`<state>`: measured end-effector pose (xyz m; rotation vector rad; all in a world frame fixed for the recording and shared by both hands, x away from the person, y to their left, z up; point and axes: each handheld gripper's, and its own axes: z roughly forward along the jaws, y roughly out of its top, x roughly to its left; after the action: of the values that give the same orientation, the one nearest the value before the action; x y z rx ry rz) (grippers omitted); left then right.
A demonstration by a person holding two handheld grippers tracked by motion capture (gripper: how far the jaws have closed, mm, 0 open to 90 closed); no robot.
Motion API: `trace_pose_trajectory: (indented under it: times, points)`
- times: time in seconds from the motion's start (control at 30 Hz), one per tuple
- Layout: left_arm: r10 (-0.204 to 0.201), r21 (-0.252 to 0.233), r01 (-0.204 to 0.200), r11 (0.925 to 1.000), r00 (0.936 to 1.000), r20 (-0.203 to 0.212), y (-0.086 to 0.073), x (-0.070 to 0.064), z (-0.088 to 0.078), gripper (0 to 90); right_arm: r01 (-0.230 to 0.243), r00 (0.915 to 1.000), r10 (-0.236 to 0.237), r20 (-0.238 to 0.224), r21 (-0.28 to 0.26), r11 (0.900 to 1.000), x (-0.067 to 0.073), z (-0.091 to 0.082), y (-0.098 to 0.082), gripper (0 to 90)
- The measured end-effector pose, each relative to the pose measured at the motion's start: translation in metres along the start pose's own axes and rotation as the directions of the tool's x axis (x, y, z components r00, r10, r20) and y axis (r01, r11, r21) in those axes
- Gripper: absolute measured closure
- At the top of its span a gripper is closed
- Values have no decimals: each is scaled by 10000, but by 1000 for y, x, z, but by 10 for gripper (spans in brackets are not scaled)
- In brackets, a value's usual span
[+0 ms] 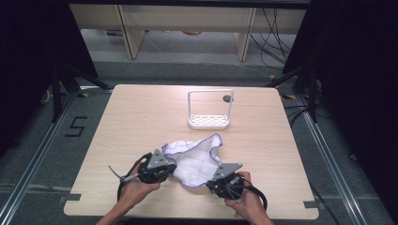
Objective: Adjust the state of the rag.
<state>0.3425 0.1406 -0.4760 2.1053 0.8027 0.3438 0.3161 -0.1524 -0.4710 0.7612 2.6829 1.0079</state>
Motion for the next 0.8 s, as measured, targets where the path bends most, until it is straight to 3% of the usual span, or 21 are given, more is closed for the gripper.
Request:
trace_pose_trajectory:
  times: [0.07, 0.13, 0.23, 0.27, 0.33, 0.4, 0.43, 0.47, 0.53, 0.57, 0.6, 0.63, 0.7, 0.73, 0.8]
  points:
    - [-338, -134, 340, 9993, 9993, 161, -6, 5, -13, 878, 208, 9998, -208, -3, -65, 9998, -5, -11, -6, 858]
    - [-902, -401, 917, 9950, 9952, 372, -13, 7, -20, 878, -6, 10000, 6, -62, -66, 10000, -7, -22, -12, 858]
    - [-1347, -387, 1382, 9897, 9875, 813, -27, 4, -23, 879, -298, 9992, 298, -258, 0, 9996, -13, -36, -22, 858]
    - [-1394, -125, 1411, 9899, 9861, 910, -35, 1, -24, 879, -296, 9990, 294, -350, -76, 9995, -14, -38, -25, 858]
    - [-1353, 103, 1349, 9908, 9867, 898, -47, -3, -23, 879, -135, 9990, 150, -416, 363, 9992, -13, -40, -32, 854]
    - [-1501, 458, 1461, 9882, 9834, 1019, -59, -8, -22, 879, -191, 9978, 232, -626, 644, 9977, -11, -37, -39, 843]
    - [-1431, 690, 1369, 9882, 9851, 956, -63, -11, -23, 878, -409, 9962, 455, -743, 621, 9972, -9, -33, -43, 829]
    - [-1272, 845, 1188, 9893, 9865, 1027, -67, -13, -23, 877, -490, 9956, 547, -764, 750, 9960, -9, -30, -45, 789]
    - [-1353, 951, 1260, 9875, 9859, 987, -70, -16, -26, 867, -967, 9897, 1054, -970, 905, 9912, -9, -27, -47, 647]
    - [-1271, 1007, 1174, 9880, 9872, 962, -70, -15, -28, 834, -1030, 9910, 1074, -797, 572, 9930, -10, -27, -47, 592]
    - [-1378, 814, 1307, 9881, 9864, 894, -67, -15, -31, 734, -1173, 9888, 1211, -878, 471, 9920, -12, -30, -44, 556]
    - [-1460, 621, 1417, 9880, 9868, 705, -64, -13, -35, 655, -1216, 9893, 1215, -808, 35, 9926, -15, -36, -40, 520]
    - [-1471, 218, 1463, 9890, 9884, 377, -55, -8, -41, 600, -1310, 9900, 1289, -575, -334, 9908, -23, -46, -31, 468]
    - [-1306, 6, 1306, 9914, 9913, 129, -48, -5, -43, 561, -1501, 9887, 1496, -126, -793, 9855, -26, -50, -26, 453]
    - [-1242, -262, 1242, 9919, 9923, 13, -35, -1, -40, 509, -1729, 9816, 1806, 618, -1137, 9784, -34, -53, -14, 423]
